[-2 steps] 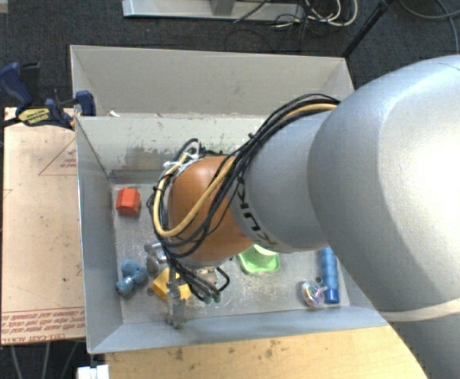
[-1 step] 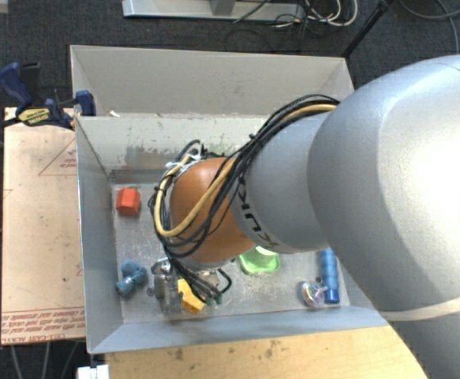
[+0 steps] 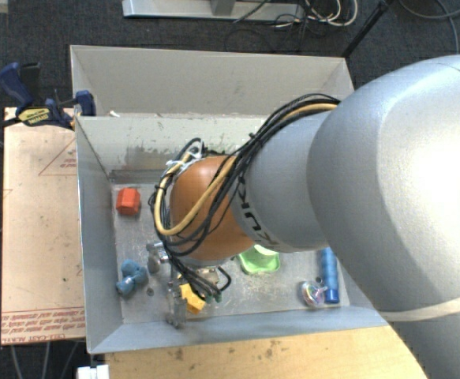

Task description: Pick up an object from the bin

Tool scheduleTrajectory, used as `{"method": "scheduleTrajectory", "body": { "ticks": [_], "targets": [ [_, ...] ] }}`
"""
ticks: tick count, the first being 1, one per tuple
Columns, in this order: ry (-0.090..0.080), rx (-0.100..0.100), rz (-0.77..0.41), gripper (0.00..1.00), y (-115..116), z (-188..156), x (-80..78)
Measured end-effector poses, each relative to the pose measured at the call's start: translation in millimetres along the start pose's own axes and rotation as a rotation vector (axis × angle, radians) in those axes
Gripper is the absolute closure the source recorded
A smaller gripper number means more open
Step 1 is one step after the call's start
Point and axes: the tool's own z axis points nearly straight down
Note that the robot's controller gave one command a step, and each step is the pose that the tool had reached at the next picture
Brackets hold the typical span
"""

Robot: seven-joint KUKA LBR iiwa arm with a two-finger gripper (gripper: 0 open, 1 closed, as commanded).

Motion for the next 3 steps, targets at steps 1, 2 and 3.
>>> {"method": "scheduleTrajectory", "body": {
  "ticks": [1, 2, 3],
  "targets": [
    [-0.008, 0.003, -0.187, 0.0, -76.9, -1.9, 23.0],
    [0.001, 0.001, -0.189, 1.0, -75.5, -0.3, 25.7],
    [0.0, 0.001, -0.213, 1.0, -51.2, -173.9, 17.9]
  ]
}}
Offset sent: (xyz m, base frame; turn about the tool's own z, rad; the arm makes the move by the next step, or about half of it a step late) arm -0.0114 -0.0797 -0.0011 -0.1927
